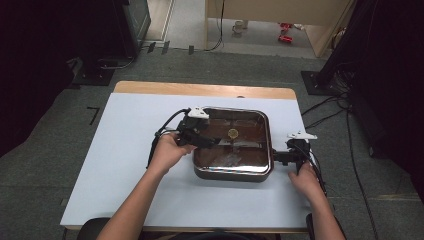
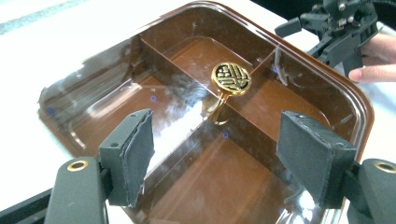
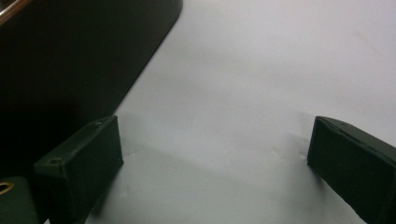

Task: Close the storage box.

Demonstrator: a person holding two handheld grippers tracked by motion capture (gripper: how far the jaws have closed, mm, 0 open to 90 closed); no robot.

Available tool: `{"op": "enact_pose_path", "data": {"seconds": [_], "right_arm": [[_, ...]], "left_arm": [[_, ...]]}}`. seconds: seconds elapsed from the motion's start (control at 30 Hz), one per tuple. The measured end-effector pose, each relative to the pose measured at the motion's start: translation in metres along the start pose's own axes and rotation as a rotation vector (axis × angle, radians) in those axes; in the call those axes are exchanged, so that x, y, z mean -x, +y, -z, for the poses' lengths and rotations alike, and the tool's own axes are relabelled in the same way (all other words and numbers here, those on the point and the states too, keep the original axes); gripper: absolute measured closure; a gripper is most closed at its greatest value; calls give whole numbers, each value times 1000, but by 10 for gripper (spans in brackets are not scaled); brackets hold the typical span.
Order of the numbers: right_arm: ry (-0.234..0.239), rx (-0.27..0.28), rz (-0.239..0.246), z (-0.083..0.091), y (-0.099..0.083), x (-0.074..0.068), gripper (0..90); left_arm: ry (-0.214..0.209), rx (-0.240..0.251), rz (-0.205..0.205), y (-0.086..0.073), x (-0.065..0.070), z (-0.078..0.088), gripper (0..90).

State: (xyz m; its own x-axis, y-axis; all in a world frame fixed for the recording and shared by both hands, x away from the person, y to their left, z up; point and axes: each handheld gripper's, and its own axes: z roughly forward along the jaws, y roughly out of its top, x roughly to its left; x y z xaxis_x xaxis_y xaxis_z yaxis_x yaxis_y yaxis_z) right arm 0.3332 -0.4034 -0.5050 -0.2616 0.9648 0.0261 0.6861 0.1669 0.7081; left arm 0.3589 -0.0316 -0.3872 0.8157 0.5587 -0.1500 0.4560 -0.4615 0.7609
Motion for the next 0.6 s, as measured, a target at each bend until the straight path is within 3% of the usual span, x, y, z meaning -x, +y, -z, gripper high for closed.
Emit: {"op": "enact_pose_path", "data": {"seconds": [0.43, 0.6], "right_arm": [[0, 2, 0, 0, 0, 0, 25], [-1, 2, 1, 0, 0, 0, 25]], "left_arm": [[86, 8, 19, -35, -3, 27, 255], [121, 18, 44, -50, -5, 36, 256]]}}
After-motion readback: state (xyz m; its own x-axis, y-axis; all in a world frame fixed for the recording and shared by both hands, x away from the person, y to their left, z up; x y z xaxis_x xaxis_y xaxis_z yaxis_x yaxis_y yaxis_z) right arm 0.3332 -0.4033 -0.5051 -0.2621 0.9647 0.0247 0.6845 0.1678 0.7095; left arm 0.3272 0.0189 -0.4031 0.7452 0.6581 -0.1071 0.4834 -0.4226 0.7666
